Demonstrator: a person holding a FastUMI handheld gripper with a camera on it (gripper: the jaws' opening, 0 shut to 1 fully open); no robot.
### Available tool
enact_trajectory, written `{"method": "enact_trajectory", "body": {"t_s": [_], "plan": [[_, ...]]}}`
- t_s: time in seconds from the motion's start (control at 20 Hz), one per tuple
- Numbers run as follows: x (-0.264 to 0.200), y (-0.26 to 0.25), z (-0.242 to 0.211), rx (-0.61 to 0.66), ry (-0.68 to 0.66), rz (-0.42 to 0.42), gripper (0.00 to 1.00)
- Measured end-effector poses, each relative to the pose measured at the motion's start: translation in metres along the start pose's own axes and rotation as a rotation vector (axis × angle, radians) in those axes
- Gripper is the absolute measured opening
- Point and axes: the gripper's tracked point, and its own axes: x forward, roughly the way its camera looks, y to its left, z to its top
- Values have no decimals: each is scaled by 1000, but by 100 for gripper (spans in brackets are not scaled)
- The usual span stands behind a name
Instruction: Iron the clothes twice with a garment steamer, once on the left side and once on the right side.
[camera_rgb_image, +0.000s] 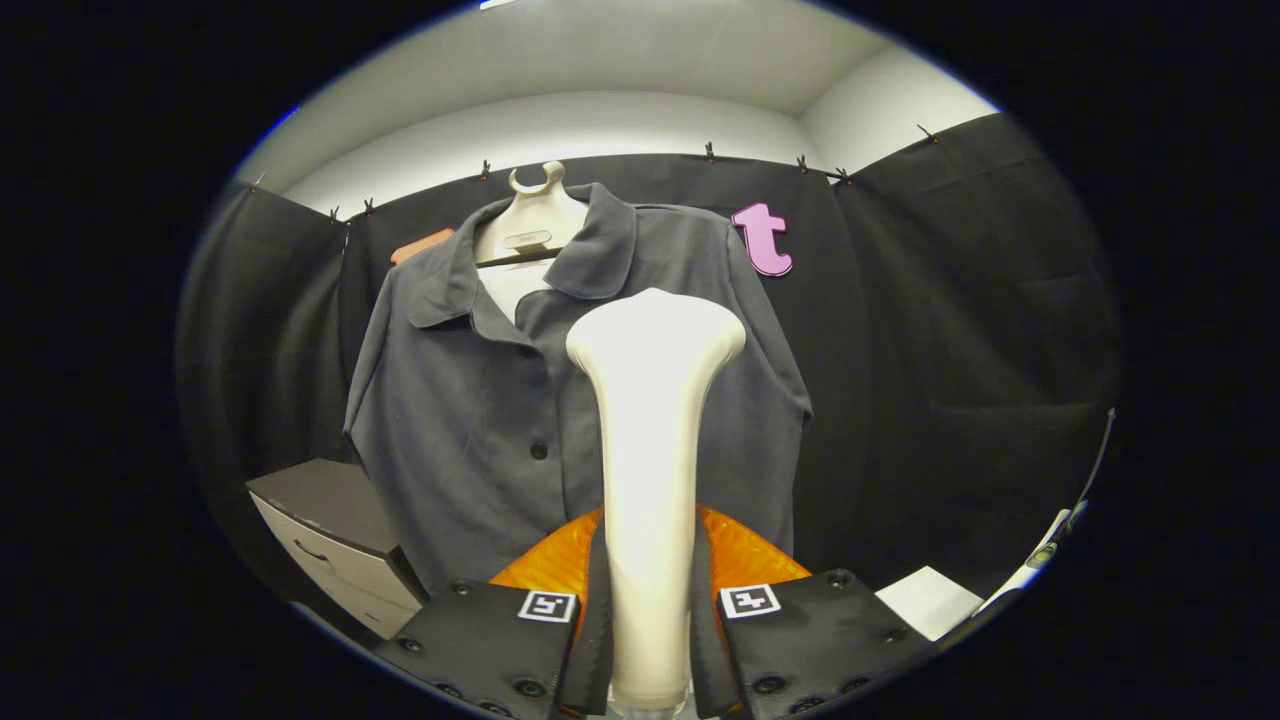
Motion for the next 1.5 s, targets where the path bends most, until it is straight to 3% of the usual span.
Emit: {"method": "enact_trajectory", "body": {"t_s": [0.25, 0.75, 1.15, 1.5], "plan": [[28, 6, 0, -6, 33, -1, 39], [29, 1, 6, -8, 5, -23, 39], [14, 12, -77, 5, 98, -20, 39], [8, 7, -95, 31, 120, -37, 39]]}}
